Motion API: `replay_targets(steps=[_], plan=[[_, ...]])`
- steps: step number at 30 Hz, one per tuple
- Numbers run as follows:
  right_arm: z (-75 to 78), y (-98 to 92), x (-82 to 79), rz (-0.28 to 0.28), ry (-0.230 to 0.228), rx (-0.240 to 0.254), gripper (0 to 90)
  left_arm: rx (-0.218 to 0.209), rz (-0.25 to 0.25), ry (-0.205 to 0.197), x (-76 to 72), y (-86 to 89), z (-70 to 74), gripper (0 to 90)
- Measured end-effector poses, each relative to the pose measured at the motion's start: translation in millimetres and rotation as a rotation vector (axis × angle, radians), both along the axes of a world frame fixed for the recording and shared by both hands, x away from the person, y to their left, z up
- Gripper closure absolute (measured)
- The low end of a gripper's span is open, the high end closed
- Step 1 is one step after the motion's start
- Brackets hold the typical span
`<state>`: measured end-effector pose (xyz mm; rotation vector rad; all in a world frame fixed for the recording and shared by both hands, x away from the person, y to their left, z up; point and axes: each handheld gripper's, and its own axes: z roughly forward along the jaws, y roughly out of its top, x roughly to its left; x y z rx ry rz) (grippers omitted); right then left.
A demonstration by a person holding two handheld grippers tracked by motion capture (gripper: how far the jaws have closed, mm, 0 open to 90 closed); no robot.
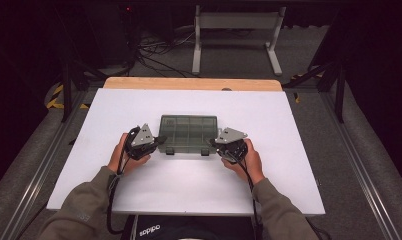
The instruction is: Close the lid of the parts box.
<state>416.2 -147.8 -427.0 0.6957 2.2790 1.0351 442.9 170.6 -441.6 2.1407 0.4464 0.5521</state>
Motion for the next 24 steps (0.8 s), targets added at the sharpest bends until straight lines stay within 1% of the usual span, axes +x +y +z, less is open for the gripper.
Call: replay_targets(steps=[3,4,5,8,13,20,21,24], plan=[[-1.3,-1.3,0.4,0.006,-0.007,0.009,90.0,-0.017,-0.001,-0.001,0.2,0.7,-1.7,90.0],[-2.4,-2.7,1.0,0.006,-0.008,0.024,90.0,-0.022,-0.004,-0.001,0.7,0.9,-2.1,90.0],[-2.8,-3.8,1.3,0.005,0.001,0.039,90.0,-0.025,-0.008,-0.001,1.2,0.9,-2.3,89.9],[-4.0,-5.0,2.6,-0.004,0.004,0.06,90.0,-0.034,-0.011,-0.004,2.1,-0.1,-3.2,89.9],[-5.2,-2.9,3.4,-0.019,-0.017,0.046,90.0,-0.04,-0.008,-0.008,3.8,-1.3,-4.0,89.9],[-5.0,-3.2,3.4,-0.027,-0.009,0.062,90.0,-0.036,-0.001,-0.012,3.6,-1.9,-3.6,89.7],[-4.4,-3.8,3.4,-0.025,-0.004,0.065,90.0,-0.032,-0.003,-0.017,3.7,-2.4,-3.1,89.2],[-4.1,-4.3,3.0,-0.028,-0.001,0.071,90.0,-0.034,-0.011,-0.015,3.9,-3.5,-3.0,88.9]])
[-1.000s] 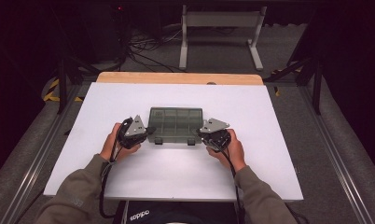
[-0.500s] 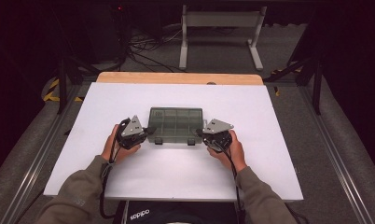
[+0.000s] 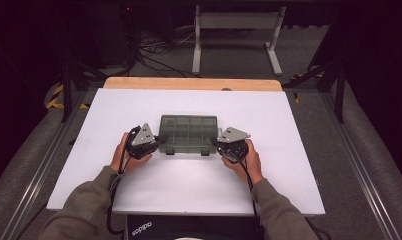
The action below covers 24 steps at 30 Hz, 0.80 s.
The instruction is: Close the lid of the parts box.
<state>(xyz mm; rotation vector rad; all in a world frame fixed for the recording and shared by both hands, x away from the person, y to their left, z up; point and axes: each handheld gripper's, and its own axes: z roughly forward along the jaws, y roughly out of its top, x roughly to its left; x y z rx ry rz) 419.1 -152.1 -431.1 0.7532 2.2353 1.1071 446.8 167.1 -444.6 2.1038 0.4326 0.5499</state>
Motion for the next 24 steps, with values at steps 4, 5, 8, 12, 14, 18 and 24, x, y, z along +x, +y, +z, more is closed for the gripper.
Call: replay_targets(steps=[4,5,8,12,14,18,24], plan=[[1.4,-0.3,-1.5,0.002,0.002,-0.003,90.0,0.007,-0.005,-0.005,-1.1,-1.1,1.3,88.2],[1.9,-0.2,-1.7,0.001,-0.003,-0.004,90.0,0.002,-0.009,-0.004,-1.5,-1.0,2.2,88.0],[2.7,-0.6,-2.1,-0.001,-0.007,0.003,89.7,-0.009,-0.005,-0.01,-2.3,-0.5,4.5,87.7],[4.1,-1.8,-2.8,0.001,-0.007,0.012,89.2,-0.021,-0.003,-0.02,-3.3,-0.2,6.5,87.5],[5.5,-2.0,-3.4,0.003,-0.011,0.014,89.0,-0.025,-0.007,-0.017,-4.1,-0.3,7.1,87.5],[8.3,-2.2,-4.2,0.001,-0.018,0.021,87.2,-0.03,-0.016,-0.03,-6.2,-0.1,10.4,86.6],[10.3,-2.5,-5.4,0.005,-0.028,0.037,84.2,-0.033,-0.024,-0.047,-8.4,-0.5,12.8,84.7]])
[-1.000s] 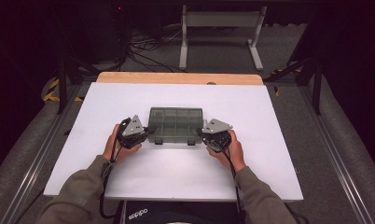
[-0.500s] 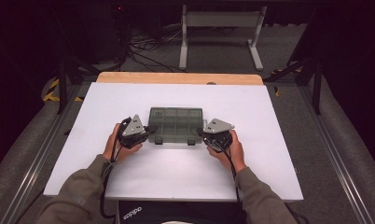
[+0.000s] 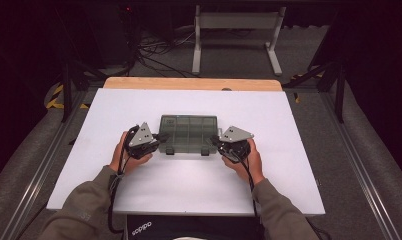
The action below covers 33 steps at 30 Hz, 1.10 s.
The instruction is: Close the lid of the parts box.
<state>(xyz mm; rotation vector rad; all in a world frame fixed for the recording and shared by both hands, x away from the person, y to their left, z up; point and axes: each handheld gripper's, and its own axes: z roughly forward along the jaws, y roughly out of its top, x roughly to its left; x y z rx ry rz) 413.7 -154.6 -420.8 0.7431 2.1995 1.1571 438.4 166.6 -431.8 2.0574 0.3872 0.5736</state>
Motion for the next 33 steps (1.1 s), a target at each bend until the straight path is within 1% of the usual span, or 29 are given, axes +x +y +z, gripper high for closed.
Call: replay_targets(steps=[1,3,4,8,10,13,15,16,17,18,20,21,22,23,25,27,28,29,30,32,33], plan=[[0.2,0.0,0.0,0.001,-0.001,0.003,82.7,-0.002,-0.003,-0.002,-0.2,0.0,0.4,83.6],[0.3,0.0,0.0,0.0,-0.002,0.002,82.6,-0.005,-0.007,-0.001,-0.7,-0.4,0.6,82.5],[0.4,-0.5,0.1,0.002,-0.003,0.004,82.6,-0.003,-0.009,-0.006,-1.2,-0.8,1.1,82.5],[1.2,-1.1,0.3,0.007,-0.002,0.015,78.7,-0.009,-0.017,-0.005,-2.1,-0.9,1.8,76.7],[1.4,-1.0,0.1,0.011,-0.004,0.02,77.5,-0.008,-0.014,-0.012,-2.6,-1.0,2.3,73.8],[1.2,-0.5,0.2,0.015,-0.006,0.021,72.5,-0.005,-0.017,-0.017,-3.3,-1.7,2.8,67.6],[1.3,-0.5,0.2,0.016,-0.004,0.033,67.4,0.0,-0.017,-0.02,-3.2,-2.1,2.9,63.7],[1.3,-0.5,0.2,0.016,-0.004,0.033,67.4,0.0,-0.017,-0.02,-3.2,-2.1,2.9,61.9],[1.4,-0.4,0.2,0.015,-0.006,0.034,65.7,0.005,-0.01,-0.024,-3.2,-2.6,2.5,61.9],[1.4,-0.2,0.3,0.013,-0.005,0.035,62.9,0.004,-0.001,-0.022,-3.4,-3.0,2.2,57.5],[0.9,0.0,0.8,0.014,-0.004,0.04,59.0,-0.001,0.002,-0.021,-3.3,-2.9,2.1,54.1],[0.5,0.4,1.1,0.014,-0.003,0.037,56.1,-0.003,0.004,-0.023,-3.3,-2.8,2.3,49.9],[0.5,0.4,1.1,0.014,-0.003,0.037,56.1,-0.006,0.009,-0.023,-3.6,-2.9,2.3,49.9],[0.3,0.8,1.2,0.021,-0.001,0.042,54.4,-0.005,0.018,-0.03,-3.8,-2.7,2.6,46.9],[0.2,1.2,1.1,0.025,-0.001,0.041,53.7,-0.006,0.019,-0.03,-3.8,-2.4,2.7,45.1],[0.4,1.7,0.9,0.029,-0.003,0.049,49.5,-0.005,0.017,-0.028,-3.6,-2.5,2.3,42.4],[0.5,2.0,0.8,0.027,-0.008,0.046,47.2,-0.007,0.016,-0.027,-3.7,-2.6,2.2,41.4],[0.5,2.2,0.9,0.025,-0.013,0.044,43.0,-0.008,0.015,-0.026,-3.9,-2.9,2.1,39.5],[0.5,2.2,0.9,0.025,-0.013,0.044,43.0,-0.008,0.01,-0.024,-4.0,-3.1,2.0,39.5],[0.7,2.0,1.2,0.02,-0.017,0.047,38.6,-0.02,-0.002,-0.021,-4.3,-2.8,2.3,34.2],[0.7,2.1,1.4,0.017,-0.019,0.046,35.8,-0.026,0.003,-0.024,-4.8,-3.1,2.4,32.9]])
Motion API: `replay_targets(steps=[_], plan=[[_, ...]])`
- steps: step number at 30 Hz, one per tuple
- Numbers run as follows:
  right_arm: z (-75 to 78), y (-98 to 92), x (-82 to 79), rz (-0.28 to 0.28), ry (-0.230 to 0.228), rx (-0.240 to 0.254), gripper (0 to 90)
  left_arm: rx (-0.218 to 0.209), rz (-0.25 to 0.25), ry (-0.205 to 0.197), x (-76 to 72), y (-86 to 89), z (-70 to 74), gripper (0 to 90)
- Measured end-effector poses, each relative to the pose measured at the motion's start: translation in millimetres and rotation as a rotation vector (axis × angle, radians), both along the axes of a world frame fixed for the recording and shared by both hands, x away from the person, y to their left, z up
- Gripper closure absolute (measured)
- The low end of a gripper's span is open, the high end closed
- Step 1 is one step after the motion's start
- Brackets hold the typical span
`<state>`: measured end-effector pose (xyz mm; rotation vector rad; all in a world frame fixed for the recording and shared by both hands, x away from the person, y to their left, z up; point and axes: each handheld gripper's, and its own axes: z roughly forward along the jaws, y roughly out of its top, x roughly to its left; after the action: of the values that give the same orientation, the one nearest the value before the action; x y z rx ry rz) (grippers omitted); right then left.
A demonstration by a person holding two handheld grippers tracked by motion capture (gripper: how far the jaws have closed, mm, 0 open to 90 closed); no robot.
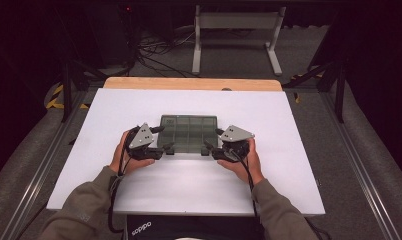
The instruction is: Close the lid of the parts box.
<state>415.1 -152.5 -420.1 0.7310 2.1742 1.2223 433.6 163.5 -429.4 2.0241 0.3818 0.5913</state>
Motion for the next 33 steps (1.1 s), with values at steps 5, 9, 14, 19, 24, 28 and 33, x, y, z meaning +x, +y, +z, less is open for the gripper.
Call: replay_targets(steps=[5,9,14,19,24,28,33], plan=[[-0.4,1.0,1.1,-0.021,0.0,0.002,26.0,-0.022,0.021,0.008,-0.3,-0.7,-0.3,20.7],[-0.1,2.3,1.0,-0.037,-0.01,-0.003,16.8,-0.028,0.027,0.011,-0.4,-1.7,-0.5,16.5],[-0.3,5.6,0.7,-0.022,-0.01,-0.022,9.9,-0.03,0.012,0.02,-1.2,-3.9,-1.5,9.1],[1.0,7.9,-1.1,-0.024,-0.031,-0.032,5.5,-0.024,-0.004,0.015,-3.0,-5.9,-1.1,4.6],[1.3,7.5,-1.5,-0.03,-0.032,-0.024,4.7,-0.014,-0.013,0.004,-5.6,-8.2,-0.3,4.0],[1.9,8.3,-3.0,-0.03,-0.034,-0.031,4.7,-0.017,-0.017,-0.002,-7.5,-7.9,1.3,4.0],[3.7,8.2,-5.1,-0.029,-0.039,-0.033,4.7,-0.017,-0.022,-0.009,-10.1,-7.7,3.5,4.0]])
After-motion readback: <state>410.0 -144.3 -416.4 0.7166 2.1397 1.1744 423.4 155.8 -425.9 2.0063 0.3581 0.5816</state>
